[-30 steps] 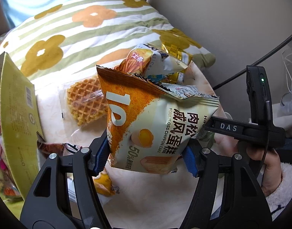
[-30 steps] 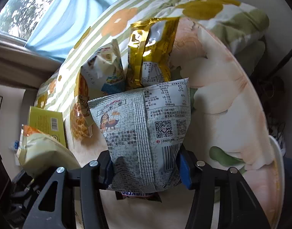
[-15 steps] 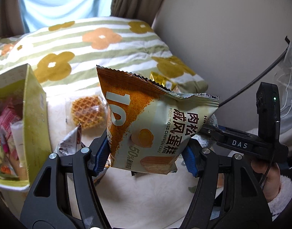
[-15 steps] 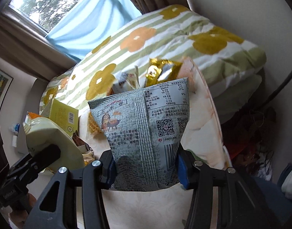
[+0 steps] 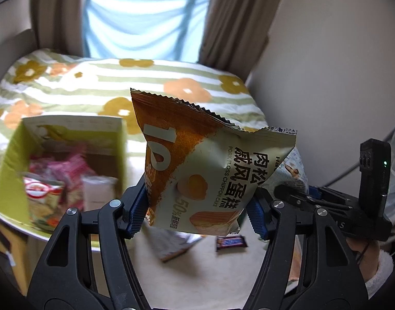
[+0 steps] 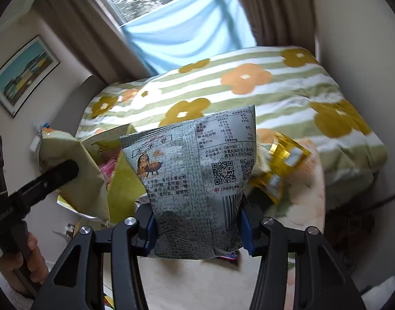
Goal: Organize snacks
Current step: 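Carry the orange pack and grey bag into the yellow box and open both tools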
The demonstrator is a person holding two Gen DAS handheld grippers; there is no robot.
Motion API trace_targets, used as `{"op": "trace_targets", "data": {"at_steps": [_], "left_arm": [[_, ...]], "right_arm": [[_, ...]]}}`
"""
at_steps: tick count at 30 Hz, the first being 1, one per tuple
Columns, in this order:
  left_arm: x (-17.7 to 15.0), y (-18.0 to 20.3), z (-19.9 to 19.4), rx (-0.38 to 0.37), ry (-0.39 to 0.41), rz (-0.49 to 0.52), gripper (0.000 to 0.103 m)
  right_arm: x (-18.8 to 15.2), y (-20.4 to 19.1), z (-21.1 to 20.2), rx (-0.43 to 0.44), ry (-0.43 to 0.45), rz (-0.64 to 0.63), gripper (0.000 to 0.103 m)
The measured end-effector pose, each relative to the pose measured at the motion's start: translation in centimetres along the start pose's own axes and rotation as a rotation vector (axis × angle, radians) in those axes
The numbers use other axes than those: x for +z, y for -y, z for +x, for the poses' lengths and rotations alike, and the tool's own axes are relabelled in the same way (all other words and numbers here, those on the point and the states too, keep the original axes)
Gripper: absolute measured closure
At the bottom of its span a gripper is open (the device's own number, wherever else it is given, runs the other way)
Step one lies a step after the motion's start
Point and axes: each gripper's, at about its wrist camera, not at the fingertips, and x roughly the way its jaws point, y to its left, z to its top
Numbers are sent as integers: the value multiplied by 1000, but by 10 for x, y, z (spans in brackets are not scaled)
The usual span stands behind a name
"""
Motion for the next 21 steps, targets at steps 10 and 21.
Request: {"op": "trace_targets", "data": {"at_steps": [10,21], "left_arm": [[32,-132,-36,116,16,-92,40],[46,-270,3,141,-97,-142,40]], "right_arm": [[30,-105,67,123,-6,-110,56],[43,-193,152,106,-54,-114,56]]}}
